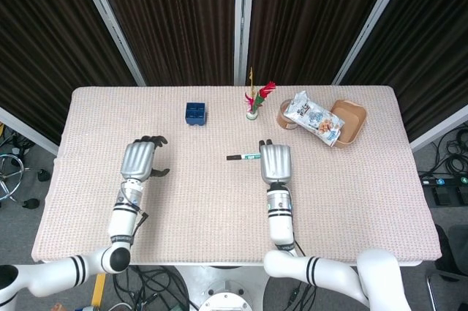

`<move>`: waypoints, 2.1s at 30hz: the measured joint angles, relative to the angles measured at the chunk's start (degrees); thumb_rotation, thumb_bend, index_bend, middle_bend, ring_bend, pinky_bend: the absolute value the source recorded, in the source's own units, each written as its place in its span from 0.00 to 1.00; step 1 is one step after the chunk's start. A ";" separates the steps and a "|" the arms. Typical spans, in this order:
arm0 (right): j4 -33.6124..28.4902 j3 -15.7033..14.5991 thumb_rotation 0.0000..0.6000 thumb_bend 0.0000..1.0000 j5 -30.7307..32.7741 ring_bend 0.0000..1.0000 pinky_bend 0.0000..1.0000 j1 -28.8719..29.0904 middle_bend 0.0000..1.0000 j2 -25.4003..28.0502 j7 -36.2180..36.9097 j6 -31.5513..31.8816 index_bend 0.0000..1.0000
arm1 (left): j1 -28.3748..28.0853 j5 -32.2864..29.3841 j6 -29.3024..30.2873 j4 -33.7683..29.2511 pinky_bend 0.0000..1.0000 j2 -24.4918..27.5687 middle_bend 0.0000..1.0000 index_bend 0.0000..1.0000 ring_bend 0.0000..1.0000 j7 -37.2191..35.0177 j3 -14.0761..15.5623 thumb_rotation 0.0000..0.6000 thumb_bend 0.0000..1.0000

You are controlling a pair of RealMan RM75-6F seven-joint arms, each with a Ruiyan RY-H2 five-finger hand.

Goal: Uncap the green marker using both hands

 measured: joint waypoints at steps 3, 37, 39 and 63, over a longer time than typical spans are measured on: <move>2.03 0.66 1.00 0.33 0.28 0.92 0.99 0.85 0.60 -1.32 -0.40 -0.92 0.67 | -1.77 -1.68 0.12 0.15 0.38 -1.91 0.37 0.34 0.30 2.08 -0.64 1.00 0.08; 15.69 7.57 1.00 0.33 1.68 0.92 0.99 14.23 0.59 -10.12 0.84 -6.89 0.67 | -11.85 -8.22 1.67 6.05 0.46 -10.11 0.47 0.45 0.40 9.03 -5.22 1.00 0.12; 16.16 7.26 1.00 0.33 2.29 0.92 0.99 14.75 0.59 -10.12 1.01 -6.85 0.67 | -12.36 -8.92 1.96 5.98 0.47 -10.46 0.47 0.45 0.41 9.83 -5.48 1.00 0.12; 17.06 2.88 1.00 0.33 8.15 0.92 0.99 17.89 0.59 -10.12 3.25 -5.96 0.67 | -13.60 -11.62 2.18 6.91 0.56 -11.60 0.57 0.55 0.50 9.76 -5.31 1.00 0.24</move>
